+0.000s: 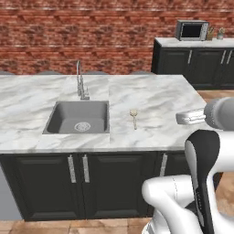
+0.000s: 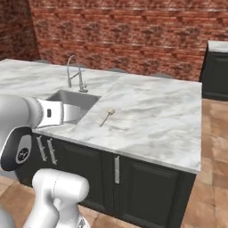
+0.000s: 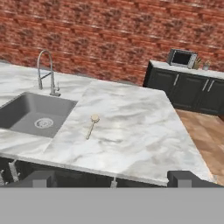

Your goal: Grab the spray bottle from the cabinet, then place it next to the cutting board for sanitizing. Then grab the dish brush from the countertop next to the sink and place it next to the cutting board.

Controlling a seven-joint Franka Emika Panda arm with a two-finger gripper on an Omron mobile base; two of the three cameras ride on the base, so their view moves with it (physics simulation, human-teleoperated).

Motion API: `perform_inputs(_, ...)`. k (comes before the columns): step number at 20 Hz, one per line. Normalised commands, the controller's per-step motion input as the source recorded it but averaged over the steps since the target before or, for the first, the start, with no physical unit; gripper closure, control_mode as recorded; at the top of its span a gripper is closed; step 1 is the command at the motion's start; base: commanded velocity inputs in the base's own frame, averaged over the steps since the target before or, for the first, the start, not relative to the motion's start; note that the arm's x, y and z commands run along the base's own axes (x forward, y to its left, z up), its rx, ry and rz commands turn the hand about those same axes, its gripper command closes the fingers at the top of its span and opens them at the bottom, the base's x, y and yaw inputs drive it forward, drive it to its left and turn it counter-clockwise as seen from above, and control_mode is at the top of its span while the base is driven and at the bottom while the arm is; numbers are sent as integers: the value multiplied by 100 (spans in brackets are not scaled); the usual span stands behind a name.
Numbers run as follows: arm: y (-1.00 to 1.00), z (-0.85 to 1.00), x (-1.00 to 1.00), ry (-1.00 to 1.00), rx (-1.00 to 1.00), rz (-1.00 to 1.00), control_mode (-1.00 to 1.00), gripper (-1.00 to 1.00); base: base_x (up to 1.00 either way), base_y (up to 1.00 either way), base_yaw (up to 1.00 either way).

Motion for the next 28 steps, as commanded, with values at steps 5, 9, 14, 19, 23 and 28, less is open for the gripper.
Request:
perform_inputs(5, 0, 0, 0, 0, 0, 0, 100, -100, 60, 37, -2)
perform_inputs(9, 0, 0, 0, 0, 0, 0, 100, -100, 59, -22, -1)
perform_inputs(14, 0, 0, 0, 0, 0, 0, 100, -100, 89, 18, -7)
perform_inputs(19, 0, 0, 0, 0, 0, 0, 100, -100, 58, 22, -12)
perform_inputs(23, 2, -18, 37, 11, 9, -4, -100, -100, 12, 4, -3)
perform_inputs(28, 0, -91, 77, 48, 14, 0, -100, -100, 0, 0, 0)
